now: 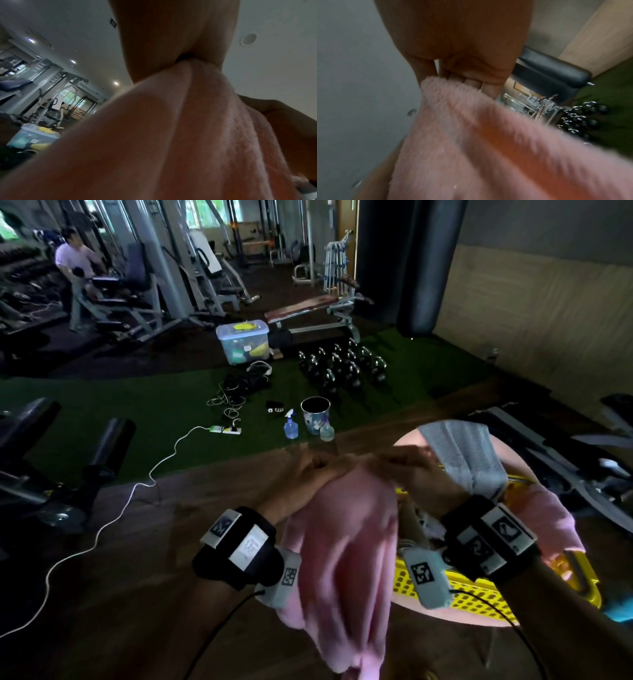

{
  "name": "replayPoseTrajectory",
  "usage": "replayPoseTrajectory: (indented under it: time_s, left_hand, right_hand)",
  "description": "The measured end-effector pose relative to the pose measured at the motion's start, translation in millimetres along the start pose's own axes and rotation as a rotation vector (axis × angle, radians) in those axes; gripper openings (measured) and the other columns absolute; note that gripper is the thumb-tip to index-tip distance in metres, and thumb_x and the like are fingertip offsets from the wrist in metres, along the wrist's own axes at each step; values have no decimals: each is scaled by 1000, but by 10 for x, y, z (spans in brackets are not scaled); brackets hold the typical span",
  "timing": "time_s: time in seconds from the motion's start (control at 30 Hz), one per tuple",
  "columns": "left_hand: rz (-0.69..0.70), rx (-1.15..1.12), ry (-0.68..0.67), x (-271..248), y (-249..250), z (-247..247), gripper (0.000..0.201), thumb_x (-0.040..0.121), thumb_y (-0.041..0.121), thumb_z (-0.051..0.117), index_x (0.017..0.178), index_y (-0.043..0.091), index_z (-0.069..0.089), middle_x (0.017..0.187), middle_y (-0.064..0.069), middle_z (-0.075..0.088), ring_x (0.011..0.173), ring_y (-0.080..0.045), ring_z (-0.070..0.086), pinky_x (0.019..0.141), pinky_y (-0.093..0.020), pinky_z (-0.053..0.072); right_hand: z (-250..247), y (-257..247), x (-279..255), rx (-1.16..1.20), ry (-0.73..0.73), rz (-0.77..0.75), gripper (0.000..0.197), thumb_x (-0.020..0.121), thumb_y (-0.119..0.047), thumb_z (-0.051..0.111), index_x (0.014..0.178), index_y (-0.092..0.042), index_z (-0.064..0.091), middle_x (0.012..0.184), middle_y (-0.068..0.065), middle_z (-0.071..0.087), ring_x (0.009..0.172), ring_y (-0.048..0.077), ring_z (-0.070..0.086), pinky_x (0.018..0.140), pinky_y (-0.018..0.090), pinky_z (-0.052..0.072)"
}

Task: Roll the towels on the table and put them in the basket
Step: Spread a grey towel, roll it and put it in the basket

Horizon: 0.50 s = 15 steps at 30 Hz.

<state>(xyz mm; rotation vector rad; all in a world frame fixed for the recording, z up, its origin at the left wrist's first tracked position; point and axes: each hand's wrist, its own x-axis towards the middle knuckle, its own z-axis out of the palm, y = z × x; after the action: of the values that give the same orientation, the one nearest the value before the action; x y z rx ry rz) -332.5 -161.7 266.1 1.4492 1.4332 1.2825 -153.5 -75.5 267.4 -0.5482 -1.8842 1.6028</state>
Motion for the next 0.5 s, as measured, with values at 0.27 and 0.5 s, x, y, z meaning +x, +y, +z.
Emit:
replayPoseTrajectory:
  time_s: [0.27,0.5]
  left_hand:
    - [9,-23,-22,-10,43,-49,80,82,59,63,79,-20,53,66,-12,48,63,-23,39,54,-45,29]
    - [-6,-75,18,1,148,-114,57,81,45,67,67,-9,55,54,-10,44,55,-17,37,52,-33,24]
  right_hand:
    - [103,-32,-78,-221,-154,-103,35,93,-23,56,80,9,61,66,4,50,61,7,42,50,19,34]
    - [141,43,-19,-31,-83,41,31,85,-34,63,86,-4,70,82,15,67,77,15,57,69,33,46]
